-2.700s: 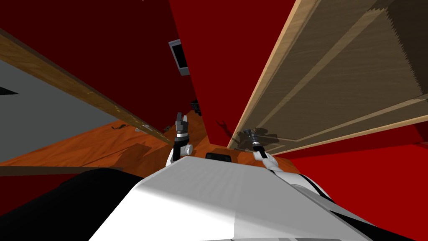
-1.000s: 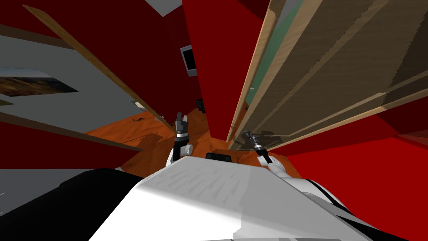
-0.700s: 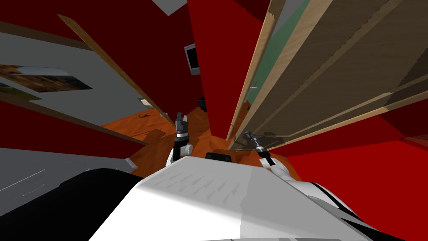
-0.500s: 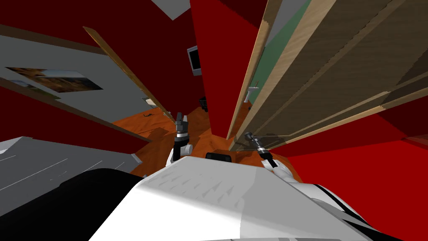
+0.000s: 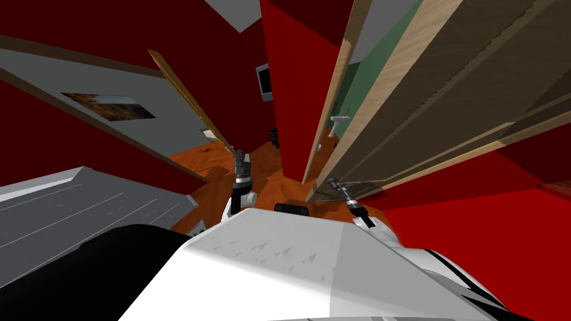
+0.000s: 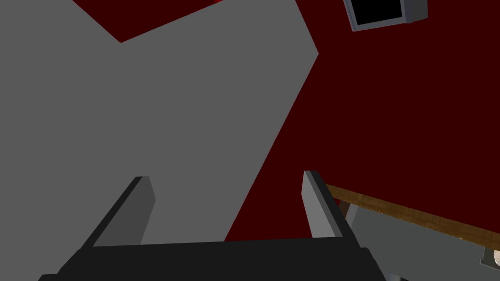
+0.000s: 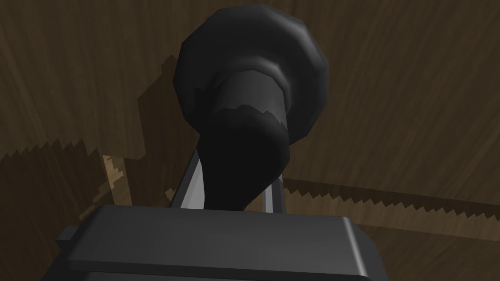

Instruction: Pull the door open

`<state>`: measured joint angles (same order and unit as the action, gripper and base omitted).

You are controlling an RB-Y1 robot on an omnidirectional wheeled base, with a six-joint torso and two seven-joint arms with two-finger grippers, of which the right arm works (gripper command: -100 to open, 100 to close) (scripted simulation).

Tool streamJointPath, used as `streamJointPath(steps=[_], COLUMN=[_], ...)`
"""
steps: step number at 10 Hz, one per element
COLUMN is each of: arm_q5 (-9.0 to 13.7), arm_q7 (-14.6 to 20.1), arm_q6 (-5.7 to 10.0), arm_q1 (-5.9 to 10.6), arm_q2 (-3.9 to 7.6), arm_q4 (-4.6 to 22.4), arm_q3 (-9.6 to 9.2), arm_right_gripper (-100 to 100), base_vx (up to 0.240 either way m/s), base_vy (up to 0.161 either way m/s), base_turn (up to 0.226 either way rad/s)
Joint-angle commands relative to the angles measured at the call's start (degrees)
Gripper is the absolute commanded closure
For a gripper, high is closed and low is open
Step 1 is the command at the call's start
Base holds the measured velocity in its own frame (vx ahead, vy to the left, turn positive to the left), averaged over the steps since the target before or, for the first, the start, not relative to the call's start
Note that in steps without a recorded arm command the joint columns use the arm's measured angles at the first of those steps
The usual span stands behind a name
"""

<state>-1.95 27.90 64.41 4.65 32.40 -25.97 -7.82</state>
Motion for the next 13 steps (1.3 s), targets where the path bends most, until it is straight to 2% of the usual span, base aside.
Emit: streamJointPath(steps=[1, 3, 5, 6, 10, 11, 13], arm_q5=[-0.03, -0.05, -0.05, -0.07, -0.1, -0.09, -0.12], arm_q7=[0.29, 0.65, 0.74, 1.02, 1.65, 1.57, 1.68], arm_q6=[1.37, 2.92, 3.33, 4.54, 7.23, 6.41, 6.95], arm_q1=[-0.57, -1.19, -1.35, -1.84, -2.91, -3.05, -3.37], arm_q2=[0.46, 0.99, 1.13, 1.55, 2.48, 2.26, 2.3], arm_q4=[0.26, 0.77, 0.9, 1.3, 2.19, 1.32, 1.59], arm_q3=[-0.16, -0.35, -0.4, -0.54, -0.87, -0.85, -1.0], arm_right_gripper=[100, 100, 100, 100, 100, 100, 100], base_vx=[-0.206, -0.225, -0.113, -0.176, -0.215, -0.092, -0.175], base_vy=[-0.14, -0.117, -0.053, -0.085, -0.115, -0.059, -0.102], base_turn=[0.267, 0.197, 0.039, 0.19, 0.191, 0.034, 0.181])
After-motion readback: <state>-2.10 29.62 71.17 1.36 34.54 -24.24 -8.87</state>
